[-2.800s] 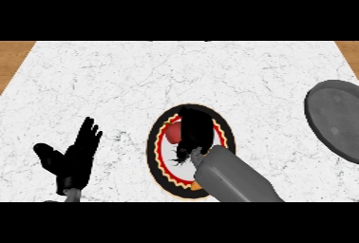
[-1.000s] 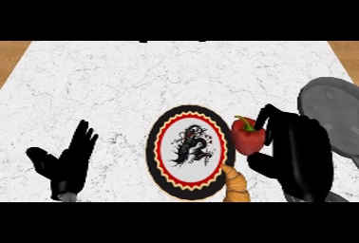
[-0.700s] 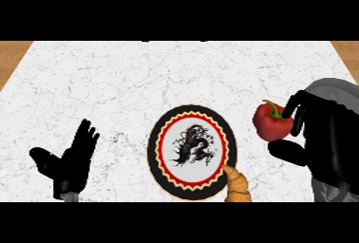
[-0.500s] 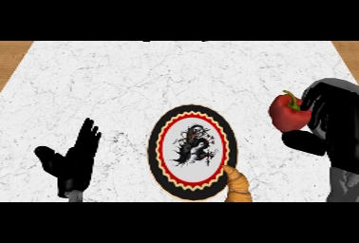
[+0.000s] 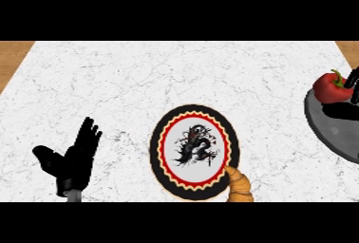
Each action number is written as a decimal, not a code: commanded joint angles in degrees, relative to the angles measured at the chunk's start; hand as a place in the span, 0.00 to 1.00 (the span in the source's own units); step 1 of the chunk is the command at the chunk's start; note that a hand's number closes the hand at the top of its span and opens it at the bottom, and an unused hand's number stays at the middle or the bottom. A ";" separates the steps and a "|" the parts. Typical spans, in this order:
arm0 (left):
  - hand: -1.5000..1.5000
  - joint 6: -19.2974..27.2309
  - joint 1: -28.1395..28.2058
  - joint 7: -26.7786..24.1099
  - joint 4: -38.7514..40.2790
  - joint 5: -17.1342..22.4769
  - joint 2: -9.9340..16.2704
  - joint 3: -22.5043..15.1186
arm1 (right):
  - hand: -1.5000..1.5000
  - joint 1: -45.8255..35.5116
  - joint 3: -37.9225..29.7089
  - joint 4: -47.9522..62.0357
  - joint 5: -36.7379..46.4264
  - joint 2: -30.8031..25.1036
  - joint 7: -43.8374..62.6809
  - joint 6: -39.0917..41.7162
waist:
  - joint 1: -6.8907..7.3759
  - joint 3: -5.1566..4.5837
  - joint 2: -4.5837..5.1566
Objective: Pick the bell pepper from the plate and place it in the pan
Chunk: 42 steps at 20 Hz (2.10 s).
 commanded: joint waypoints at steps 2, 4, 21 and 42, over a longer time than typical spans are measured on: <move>0.50 1.48 -1.93 1.47 3.94 -1.41 -1.89 -0.53 | 1.00 -4.77 -5.02 17.93 -1.42 -0.95 -11.65 -5.95 | 0.20 -0.36 0.42; 0.50 -0.29 0.34 1.51 1.13 -1.08 -0.70 -0.96 | 1.00 -8.93 -8.10 25.58 -5.36 0.57 -16.46 -9.23 | 0.77 -0.33 0.47; 0.50 -1.09 -2.05 3.12 -0.06 -1.15 -0.98 -0.81 | 0.00 -21.22 -17.82 67.76 -9.67 -5.52 -44.32 -12.22 | 3.03 0.01 1.50; 0.50 -1.70 0.78 2.90 0.90 -0.75 -0.74 1.46 | 0.00 -12.95 -43.82 74.38 -43.43 -17.09 -68.55 37.78 | -0.47 -0.24 0.35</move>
